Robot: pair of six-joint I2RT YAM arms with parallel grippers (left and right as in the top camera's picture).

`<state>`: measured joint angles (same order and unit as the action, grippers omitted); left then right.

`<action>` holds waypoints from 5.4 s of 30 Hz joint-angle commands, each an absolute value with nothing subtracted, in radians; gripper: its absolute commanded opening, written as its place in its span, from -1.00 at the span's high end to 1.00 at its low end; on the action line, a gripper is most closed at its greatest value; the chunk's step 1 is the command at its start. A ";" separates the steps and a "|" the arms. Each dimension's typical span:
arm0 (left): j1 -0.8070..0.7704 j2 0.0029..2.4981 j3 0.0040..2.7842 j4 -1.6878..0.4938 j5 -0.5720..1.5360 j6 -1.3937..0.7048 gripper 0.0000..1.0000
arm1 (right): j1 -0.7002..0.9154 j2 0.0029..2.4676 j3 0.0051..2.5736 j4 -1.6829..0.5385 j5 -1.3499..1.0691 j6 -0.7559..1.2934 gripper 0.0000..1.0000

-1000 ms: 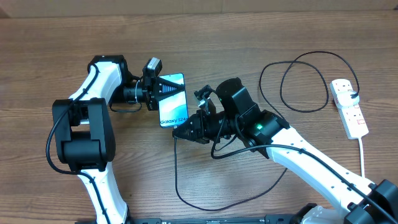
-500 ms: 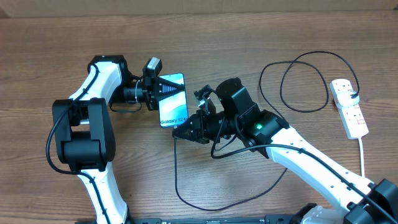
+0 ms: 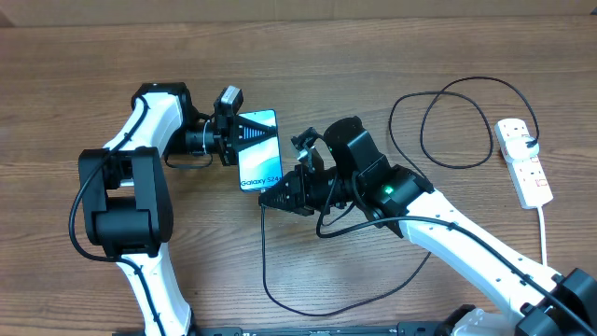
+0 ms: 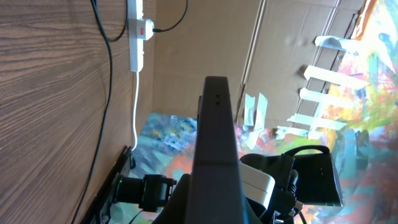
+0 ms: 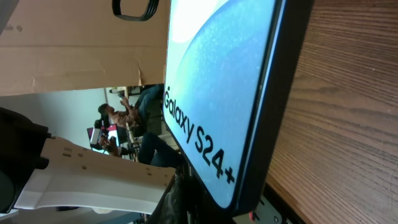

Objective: Plug charger to phone and switch on socket

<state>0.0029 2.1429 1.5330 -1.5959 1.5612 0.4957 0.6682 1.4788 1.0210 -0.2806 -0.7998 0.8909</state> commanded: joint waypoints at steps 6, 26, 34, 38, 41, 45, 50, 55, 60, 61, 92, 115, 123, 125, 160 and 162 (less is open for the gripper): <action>-0.001 2.136 1.534 -1.592 1.581 0.494 0.91 | 0.682 1.483 1.021 -0.255 -0.759 0.890 0.92; -0.022 2.136 1.534 -1.596 1.561 0.501 0.92 | 0.670 1.483 1.021 -0.264 -0.819 0.728 0.93; -0.035 2.136 1.534 -1.596 1.563 0.538 0.92 | 0.597 1.483 1.021 -0.299 -0.882 0.728 0.93; -0.036 2.136 1.534 -1.601 1.582 0.536 0.92 | 0.593 1.483 1.021 -0.301 -0.894 0.728 0.92; -0.035 2.136 1.534 -1.599 1.582 0.508 0.92 | 0.600 1.483 1.020 -0.306 -0.916 0.725 0.93; -0.033 2.136 1.534 -1.599 1.582 0.508 0.92 | 0.603 1.483 1.020 -0.335 -0.970 0.622 0.93; -0.032 2.136 1.534 -1.581 1.582 0.508 0.92 | 0.603 1.483 1.020 -0.392 -1.060 0.468 0.92; -0.032 2.136 1.534 -1.569 1.582 0.507 0.92 | 0.603 1.483 1.020 -0.422 -1.061 0.413 0.92; -0.032 2.136 1.534 -1.569 1.582 0.481 0.92 | 0.604 1.483 1.020 -0.421 -1.037 0.400 0.92; -0.032 2.136 1.534 -1.569 1.582 0.472 0.92 | 0.607 1.483 1.020 -0.421 -1.037 0.389 0.92; -0.033 2.136 1.534 -1.570 1.582 0.422 0.92 | 0.648 1.483 1.020 -0.352 -0.806 0.507 0.92; -0.033 2.136 1.534 -1.570 1.582 0.426 0.92 | 0.648 1.483 1.020 -0.281 -0.865 0.734 0.92; -0.032 2.136 1.534 -1.578 1.582 0.417 0.91 | 0.648 1.483 1.020 -0.300 -0.857 0.744 0.93; -0.030 2.136 1.534 -1.578 1.582 0.404 0.92 | 0.648 1.483 1.020 -0.316 -0.858 0.768 0.93; -0.005 2.136 1.534 -1.562 1.582 0.403 0.91 | 0.648 1.483 1.020 -0.337 -0.865 0.838 0.93; -0.005 2.136 1.534 -1.562 1.582 0.404 0.91 | 0.648 1.483 1.020 -0.322 -0.865 0.838 0.93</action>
<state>-0.0132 2.1429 1.5330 -1.5589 1.5452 0.4168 0.6495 1.4822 1.0206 -0.3363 -0.8715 0.8349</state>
